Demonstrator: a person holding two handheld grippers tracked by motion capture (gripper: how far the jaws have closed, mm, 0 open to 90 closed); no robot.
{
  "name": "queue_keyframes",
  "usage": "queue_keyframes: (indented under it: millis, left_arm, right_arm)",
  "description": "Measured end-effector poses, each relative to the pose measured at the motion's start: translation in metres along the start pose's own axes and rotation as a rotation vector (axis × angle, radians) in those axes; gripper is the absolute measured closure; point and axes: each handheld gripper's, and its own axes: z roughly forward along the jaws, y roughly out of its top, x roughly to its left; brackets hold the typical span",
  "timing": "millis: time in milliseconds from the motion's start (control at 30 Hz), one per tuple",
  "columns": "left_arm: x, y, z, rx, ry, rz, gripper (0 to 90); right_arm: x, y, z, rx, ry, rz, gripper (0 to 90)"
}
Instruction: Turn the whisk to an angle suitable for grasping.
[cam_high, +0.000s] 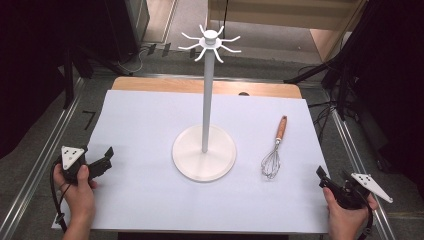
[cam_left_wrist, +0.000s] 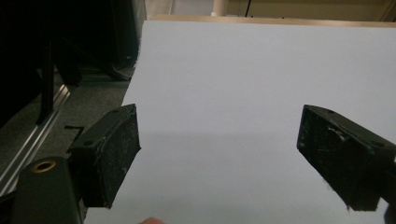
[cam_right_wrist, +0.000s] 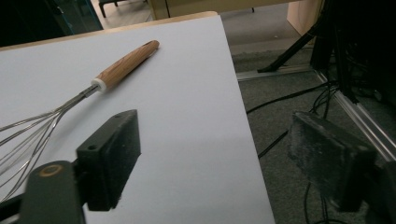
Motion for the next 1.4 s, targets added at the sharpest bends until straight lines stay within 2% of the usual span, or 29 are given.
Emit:
queue_keyframes:
  millis: [67,100,167,200,300,400,467,567,700,933,1033,1167,1267,1400]
  left_arm:
    - [0.000,0.000,0.001,0.003,-0.002,0.003,14.1]
    - [-0.001,0.000,0.001,0.003,-0.002,0.009,14.1]
    - [-0.001,0.000,0.001,0.004,0.001,0.015,14.1]
    - [-0.002,0.000,0.001,0.004,0.001,0.016,14.2]
    - [-0.001,0.000,0.000,0.002,0.000,0.013,14.1]
    - [-0.001,0.000,0.001,0.005,-0.003,0.014,14.1]
    - [-0.001,0.000,0.001,0.003,-0.003,0.017,14.2]
    - [-0.001,0.000,0.000,0.002,-0.003,0.014,14.2]
    - [-0.001,0.000,0.001,0.005,-0.002,0.013,14.2]
    - [-0.001,0.000,0.001,0.008,-0.003,0.020,14.2]
    - [-0.002,0.000,0.001,0.005,0.000,0.024,14.2]
    - [-0.003,0.000,0.001,0.005,0.001,0.031,14.2]
    - [-0.003,0.000,0.001,0.006,0.000,0.029,14.2]
    - [-0.003,0.000,0.001,0.007,-0.001,0.031,14.2]
  right_arm:
    - [0.003,0.000,-0.001,-0.008,-0.002,-0.036,36.7]
    - [0.005,0.000,0.000,-0.010,0.010,-0.059,47.9]
    - [0.011,0.001,0.002,0.016,0.051,-0.076,55.1]
    - [0.014,0.002,0.004,0.028,0.057,-0.089,62.4]
    - [0.026,0.010,0.010,0.094,0.086,-0.141,74.2]
    - [0.036,0.019,0.019,0.152,0.068,-0.191,74.9]
    - [0.041,0.024,0.025,0.182,0.048,-0.184,75.5]
    - [0.047,0.032,0.036,0.239,0.061,-0.173,75.8]
    - [0.056,0.043,0.050,0.298,0.050,-0.214,75.5]
    - [0.075,0.065,0.077,0.433,0.066,-0.200,83.2]
    - [0.079,0.073,0.090,0.475,0.072,-0.175,86.3]
    - [0.082,0.081,0.105,0.521,0.073,-0.166,88.2]
    - [0.084,0.087,0.117,0.563,0.060,-0.179,89.9]
    - [0.088,0.095,0.131,0.618,0.060,-0.154,90.0]
